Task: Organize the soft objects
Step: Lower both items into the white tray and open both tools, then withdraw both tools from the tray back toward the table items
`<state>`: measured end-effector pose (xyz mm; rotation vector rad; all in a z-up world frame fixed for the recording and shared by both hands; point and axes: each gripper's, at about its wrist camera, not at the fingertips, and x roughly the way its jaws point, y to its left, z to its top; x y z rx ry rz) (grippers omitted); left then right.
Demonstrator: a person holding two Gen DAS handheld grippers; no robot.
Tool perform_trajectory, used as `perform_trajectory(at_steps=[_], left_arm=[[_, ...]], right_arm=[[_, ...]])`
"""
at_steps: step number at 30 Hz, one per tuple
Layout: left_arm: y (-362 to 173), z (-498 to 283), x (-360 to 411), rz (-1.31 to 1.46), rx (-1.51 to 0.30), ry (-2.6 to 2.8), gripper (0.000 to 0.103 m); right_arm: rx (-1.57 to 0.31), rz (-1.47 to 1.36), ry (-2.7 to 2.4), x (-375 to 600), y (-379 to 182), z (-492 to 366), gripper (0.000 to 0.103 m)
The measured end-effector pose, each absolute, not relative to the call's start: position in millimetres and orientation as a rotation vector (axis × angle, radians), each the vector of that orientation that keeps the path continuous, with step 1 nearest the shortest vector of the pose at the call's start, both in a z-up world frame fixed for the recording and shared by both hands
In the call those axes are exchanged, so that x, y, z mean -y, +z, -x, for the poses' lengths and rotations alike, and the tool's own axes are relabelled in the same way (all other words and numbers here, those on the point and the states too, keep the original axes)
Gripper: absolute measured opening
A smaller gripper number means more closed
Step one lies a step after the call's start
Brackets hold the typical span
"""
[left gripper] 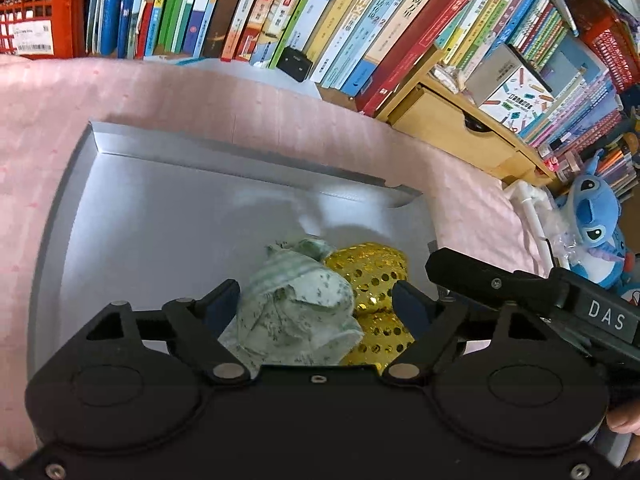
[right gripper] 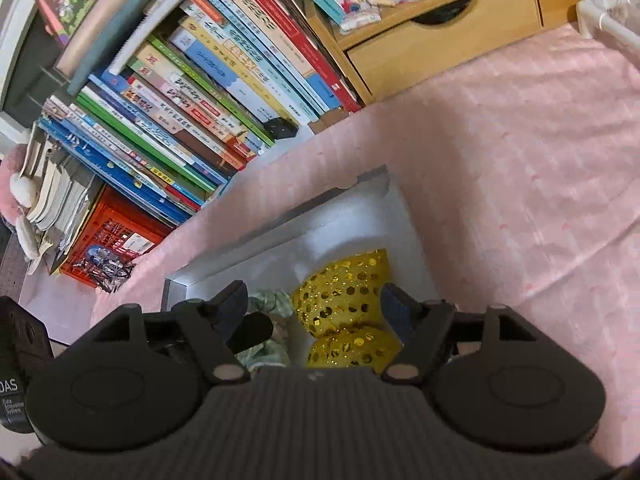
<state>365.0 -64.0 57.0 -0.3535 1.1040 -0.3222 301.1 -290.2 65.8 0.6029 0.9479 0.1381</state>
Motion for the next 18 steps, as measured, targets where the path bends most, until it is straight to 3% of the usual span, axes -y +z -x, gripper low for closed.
perform_trajectory(at_steps=[18], left_arm=[[135.2,-271.0,48.9,0.197,-0.885,-0.357,0.087]], right_arm=[[-0.774,-0.317,0.195,272.6,131.6,-224.7,0.091]])
